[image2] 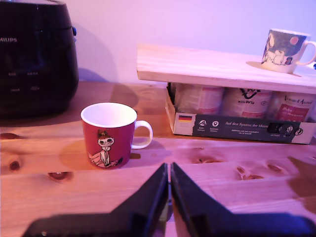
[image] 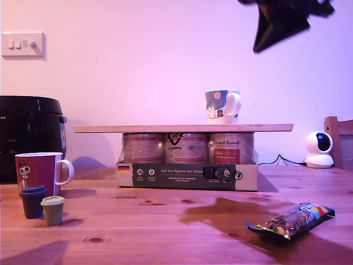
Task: Pick up the blue coffee cup and place it on the shelf behind you
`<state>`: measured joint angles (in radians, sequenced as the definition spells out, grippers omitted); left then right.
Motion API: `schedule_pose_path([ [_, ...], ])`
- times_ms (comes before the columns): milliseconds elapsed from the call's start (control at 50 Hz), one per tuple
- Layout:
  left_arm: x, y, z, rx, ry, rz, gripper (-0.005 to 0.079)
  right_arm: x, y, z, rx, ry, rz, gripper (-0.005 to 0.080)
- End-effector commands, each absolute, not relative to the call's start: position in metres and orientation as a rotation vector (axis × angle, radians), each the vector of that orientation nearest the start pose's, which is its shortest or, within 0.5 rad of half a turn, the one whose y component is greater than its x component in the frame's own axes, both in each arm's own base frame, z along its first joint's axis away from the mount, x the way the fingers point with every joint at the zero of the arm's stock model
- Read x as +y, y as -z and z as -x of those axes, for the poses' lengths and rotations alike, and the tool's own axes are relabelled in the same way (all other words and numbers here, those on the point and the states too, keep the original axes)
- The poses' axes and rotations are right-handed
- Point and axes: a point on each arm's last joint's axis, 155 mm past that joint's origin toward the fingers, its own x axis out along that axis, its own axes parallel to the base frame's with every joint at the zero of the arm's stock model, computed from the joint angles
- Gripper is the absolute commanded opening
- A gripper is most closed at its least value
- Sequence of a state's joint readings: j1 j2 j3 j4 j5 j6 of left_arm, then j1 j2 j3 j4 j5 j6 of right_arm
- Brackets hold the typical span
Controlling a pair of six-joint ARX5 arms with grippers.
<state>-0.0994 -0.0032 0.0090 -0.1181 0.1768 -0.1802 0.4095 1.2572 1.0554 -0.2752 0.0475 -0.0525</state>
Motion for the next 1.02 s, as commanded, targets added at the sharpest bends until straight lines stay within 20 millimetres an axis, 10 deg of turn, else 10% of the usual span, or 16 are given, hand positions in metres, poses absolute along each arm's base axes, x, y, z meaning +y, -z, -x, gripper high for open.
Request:
schedule_pose_path([
  [0, -0.057, -0.148, -0.243, 0.102, 0.268, 0.185, -0.002, 0.154, -0.26, -0.373, 0.397, -0.362, 0.147, -0.0013],
  [580, -0.056, -0.098, -0.234, 0.308, 0.247, 0.191, -0.002, 0.136, -0.301, -0.314, 0.047, -0.371, 0.126, -0.0013],
  [1000, -0.056, -0.097, -0.234, 0.31, 0.247, 0.191, -0.002, 0.131, -0.312, -0.302, -0.014, -0.37, 0.142, -0.0012],
])
